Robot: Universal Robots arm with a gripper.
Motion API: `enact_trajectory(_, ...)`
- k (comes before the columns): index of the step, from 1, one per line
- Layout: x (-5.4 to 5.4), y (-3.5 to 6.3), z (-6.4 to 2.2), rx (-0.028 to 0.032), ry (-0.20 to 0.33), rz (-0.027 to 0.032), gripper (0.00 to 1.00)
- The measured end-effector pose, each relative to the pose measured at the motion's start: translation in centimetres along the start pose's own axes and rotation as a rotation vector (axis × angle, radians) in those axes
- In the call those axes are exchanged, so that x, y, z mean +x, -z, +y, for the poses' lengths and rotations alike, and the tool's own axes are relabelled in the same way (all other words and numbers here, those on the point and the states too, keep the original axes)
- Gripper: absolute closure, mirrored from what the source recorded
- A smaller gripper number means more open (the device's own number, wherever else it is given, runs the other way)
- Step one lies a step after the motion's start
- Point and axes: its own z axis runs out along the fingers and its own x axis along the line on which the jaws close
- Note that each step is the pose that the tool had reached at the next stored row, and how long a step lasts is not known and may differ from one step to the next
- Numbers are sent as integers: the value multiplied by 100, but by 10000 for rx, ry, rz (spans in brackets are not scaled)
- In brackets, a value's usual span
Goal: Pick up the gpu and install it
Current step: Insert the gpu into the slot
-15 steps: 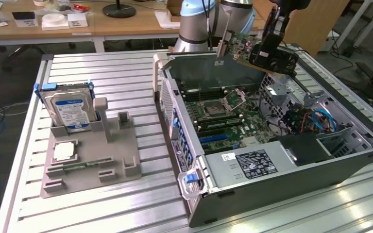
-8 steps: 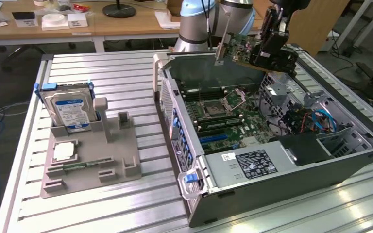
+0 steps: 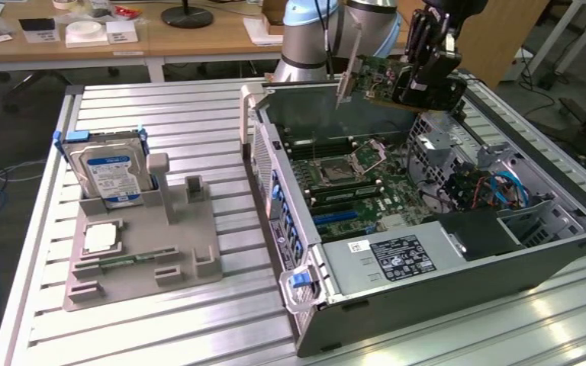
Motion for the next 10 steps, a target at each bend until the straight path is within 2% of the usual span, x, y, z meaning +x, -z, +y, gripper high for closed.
enact_trajectory(10,0,-2,0,-32,1805,51,72)
